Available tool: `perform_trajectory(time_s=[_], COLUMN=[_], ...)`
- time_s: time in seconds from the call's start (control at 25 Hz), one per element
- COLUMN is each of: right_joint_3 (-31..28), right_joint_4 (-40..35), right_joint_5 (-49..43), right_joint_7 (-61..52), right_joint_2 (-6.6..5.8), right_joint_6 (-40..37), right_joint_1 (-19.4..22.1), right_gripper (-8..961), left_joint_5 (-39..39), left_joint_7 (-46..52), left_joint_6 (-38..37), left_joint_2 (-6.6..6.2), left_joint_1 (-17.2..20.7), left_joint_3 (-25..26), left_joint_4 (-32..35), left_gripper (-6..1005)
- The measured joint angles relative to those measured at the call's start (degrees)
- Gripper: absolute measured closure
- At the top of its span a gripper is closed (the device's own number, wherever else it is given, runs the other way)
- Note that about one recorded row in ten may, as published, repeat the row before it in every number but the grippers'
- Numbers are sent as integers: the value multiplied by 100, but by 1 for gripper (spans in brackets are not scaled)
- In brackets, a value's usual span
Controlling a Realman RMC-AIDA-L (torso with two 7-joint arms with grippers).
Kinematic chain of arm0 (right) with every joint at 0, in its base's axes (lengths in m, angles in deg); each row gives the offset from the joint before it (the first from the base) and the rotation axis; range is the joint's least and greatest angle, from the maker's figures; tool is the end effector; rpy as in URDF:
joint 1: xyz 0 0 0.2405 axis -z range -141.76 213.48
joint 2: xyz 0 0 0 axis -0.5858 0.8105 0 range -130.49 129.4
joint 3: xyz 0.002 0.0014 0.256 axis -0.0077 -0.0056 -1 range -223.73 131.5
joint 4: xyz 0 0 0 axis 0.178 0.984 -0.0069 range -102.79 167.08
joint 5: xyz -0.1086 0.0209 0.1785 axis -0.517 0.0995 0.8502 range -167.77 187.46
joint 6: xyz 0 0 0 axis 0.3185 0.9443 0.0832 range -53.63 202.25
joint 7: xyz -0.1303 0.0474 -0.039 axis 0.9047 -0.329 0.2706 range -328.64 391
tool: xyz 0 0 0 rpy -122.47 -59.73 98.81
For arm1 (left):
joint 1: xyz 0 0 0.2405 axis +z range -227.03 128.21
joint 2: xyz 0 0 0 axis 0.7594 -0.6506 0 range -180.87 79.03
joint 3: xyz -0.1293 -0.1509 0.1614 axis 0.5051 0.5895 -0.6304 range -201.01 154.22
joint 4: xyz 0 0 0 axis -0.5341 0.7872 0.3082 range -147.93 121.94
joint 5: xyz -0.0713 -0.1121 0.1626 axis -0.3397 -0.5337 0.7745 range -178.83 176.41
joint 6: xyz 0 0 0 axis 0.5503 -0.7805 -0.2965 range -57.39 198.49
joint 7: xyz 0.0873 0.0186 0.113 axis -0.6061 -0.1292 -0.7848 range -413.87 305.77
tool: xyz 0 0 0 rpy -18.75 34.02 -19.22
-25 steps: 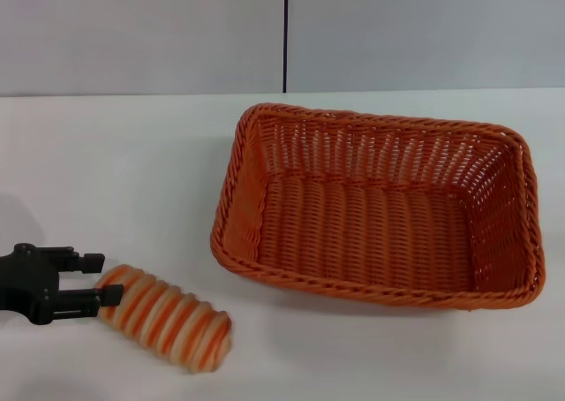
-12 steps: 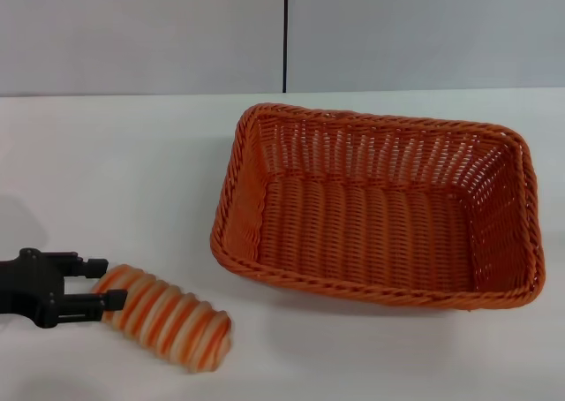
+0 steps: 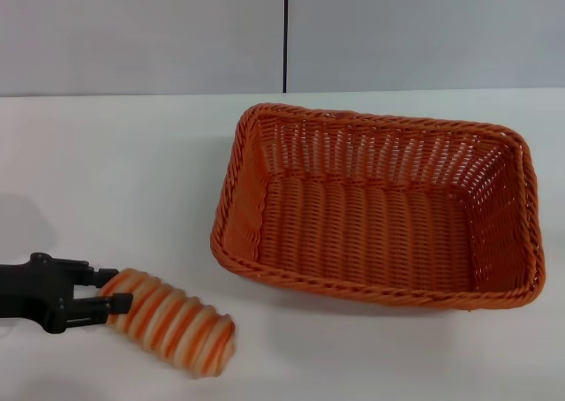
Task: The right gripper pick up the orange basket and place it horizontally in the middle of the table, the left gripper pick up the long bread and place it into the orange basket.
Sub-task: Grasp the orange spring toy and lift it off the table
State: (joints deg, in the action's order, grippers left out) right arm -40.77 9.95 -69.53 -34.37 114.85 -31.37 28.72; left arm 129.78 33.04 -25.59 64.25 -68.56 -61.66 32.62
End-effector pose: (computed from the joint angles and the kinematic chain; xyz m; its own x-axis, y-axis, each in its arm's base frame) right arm 0.3769 0.1922 0.1349 0.3099 0.2559 -0.9157 -0.8562 -0.3436 -0.3858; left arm -0.3461 0.2581 0.0368 0.7672 0.5983 0.2312 0.6328 -0.7650 -0.1197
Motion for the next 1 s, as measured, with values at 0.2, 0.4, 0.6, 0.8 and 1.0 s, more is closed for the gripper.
perform_trajectory(time_s=[0.2, 0.4, 0.6, 0.8, 1.0], right_joint_3=[-10, -15, -60, -150, -249], right_joint_4=[-1, 5, 5, 15, 16], right_joint_5=[4, 23, 42, 99, 106], right_joint_7=[-2, -39, -84, -92, -102], right_joint_2=[-14, -21, -23, 34, 53], right_joint_6=[2, 4, -51, -266, -398], right_joint_1=[-27, -50, -45, -27, -50], right_gripper=[259, 259, 259, 259, 259], left_joint_5=[-8, -25, -37, -42, -46], left_joint_7=[-78, -25, -17, -75, -97], left_joint_6=[-36, -131, -267, -273, -274], left_joint_2=[62, 82, 103, 127, 139], left_joint_1=[-22, -87, -105, -94, -121], left_joint_3=[-1, 27, 85, 113, 131], left_joint_4=[22, -1, 37, 48, 53], left_gripper=[544, 587, 624, 676, 746])
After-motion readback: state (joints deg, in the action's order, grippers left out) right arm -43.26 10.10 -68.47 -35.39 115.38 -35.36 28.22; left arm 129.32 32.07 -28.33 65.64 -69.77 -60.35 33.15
